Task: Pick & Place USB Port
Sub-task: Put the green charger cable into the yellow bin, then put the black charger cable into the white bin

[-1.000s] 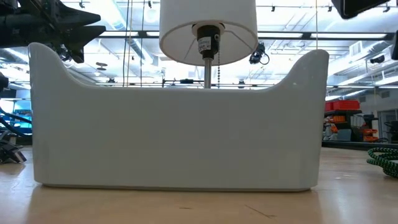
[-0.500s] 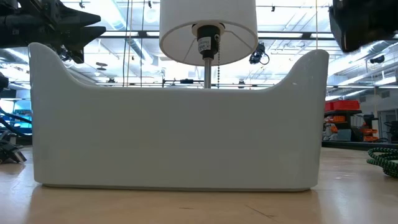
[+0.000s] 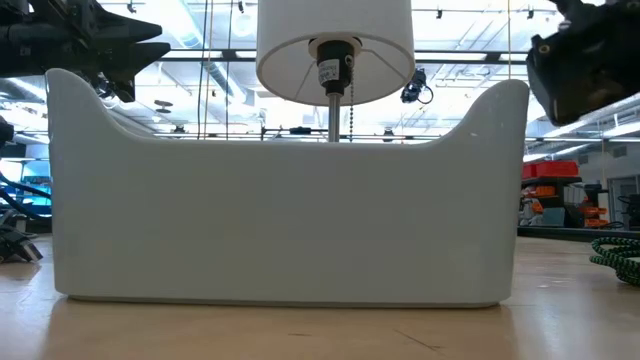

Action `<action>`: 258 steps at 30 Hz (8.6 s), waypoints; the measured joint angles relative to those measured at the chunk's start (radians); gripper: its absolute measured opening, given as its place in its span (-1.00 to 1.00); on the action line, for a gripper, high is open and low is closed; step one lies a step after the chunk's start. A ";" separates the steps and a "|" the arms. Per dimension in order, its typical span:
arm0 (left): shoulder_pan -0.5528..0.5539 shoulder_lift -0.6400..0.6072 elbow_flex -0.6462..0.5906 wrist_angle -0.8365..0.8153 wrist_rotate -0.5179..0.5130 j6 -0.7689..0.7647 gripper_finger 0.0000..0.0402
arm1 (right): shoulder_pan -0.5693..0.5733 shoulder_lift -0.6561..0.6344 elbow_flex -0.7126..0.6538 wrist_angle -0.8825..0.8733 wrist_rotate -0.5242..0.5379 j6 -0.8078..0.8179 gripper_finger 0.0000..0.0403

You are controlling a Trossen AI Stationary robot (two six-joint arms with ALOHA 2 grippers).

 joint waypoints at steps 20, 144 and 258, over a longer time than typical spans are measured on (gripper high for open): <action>0.000 0.000 0.000 -0.005 0.000 0.000 -0.28 | -0.026 0.064 0.004 -0.007 -0.041 -0.080 -0.32; 0.000 0.000 0.000 -0.022 -0.037 0.003 -0.28 | -1.003 -0.438 -0.311 0.701 0.098 -1.153 -0.48; 0.000 0.000 0.000 -0.065 0.000 -0.079 -0.28 | 0.346 -0.131 -0.309 0.301 -0.110 0.389 -0.97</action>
